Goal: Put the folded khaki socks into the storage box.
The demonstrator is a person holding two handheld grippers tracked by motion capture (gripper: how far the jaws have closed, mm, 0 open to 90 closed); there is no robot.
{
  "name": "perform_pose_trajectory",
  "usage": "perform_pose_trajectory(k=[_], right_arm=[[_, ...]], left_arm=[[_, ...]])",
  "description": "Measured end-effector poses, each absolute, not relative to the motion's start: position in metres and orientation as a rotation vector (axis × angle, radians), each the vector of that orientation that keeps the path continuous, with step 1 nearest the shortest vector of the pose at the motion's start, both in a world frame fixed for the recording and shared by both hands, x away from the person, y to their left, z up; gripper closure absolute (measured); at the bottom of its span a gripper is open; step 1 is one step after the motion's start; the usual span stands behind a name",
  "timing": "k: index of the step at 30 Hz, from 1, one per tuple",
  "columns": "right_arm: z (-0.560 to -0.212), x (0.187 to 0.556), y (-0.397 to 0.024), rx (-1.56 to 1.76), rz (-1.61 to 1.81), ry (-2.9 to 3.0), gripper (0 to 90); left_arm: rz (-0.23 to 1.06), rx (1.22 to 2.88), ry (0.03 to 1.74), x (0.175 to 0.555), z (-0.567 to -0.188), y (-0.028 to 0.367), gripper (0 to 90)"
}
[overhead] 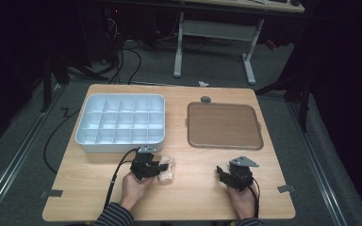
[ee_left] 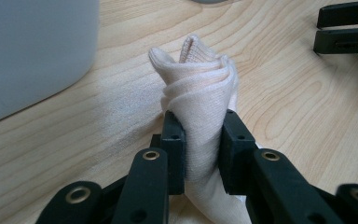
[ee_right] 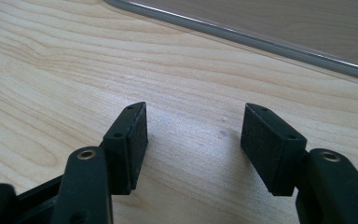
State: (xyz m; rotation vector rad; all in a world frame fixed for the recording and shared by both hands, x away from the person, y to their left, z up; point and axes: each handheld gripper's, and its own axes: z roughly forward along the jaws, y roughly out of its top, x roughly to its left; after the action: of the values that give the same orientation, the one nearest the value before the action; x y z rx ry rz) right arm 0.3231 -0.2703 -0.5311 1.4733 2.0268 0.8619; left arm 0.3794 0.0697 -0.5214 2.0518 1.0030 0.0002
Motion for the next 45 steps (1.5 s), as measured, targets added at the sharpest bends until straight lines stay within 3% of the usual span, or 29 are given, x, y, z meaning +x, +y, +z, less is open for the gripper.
perform_pose_trajectory(k=[15, 45], right_arm=[[-0.531, 0.324, -0.27, 1.475, 0.865, 2.03, 40.5], [-0.531, 0.324, -0.27, 1.471, 0.865, 2.033, 39.9]], left_arm=[[-0.046, 2.044, 0.989, 0.386, -0.507, 0.076, 76.0], [-0.017, 1.973, 0.99, 0.384, -0.478, 0.117, 76.3]])
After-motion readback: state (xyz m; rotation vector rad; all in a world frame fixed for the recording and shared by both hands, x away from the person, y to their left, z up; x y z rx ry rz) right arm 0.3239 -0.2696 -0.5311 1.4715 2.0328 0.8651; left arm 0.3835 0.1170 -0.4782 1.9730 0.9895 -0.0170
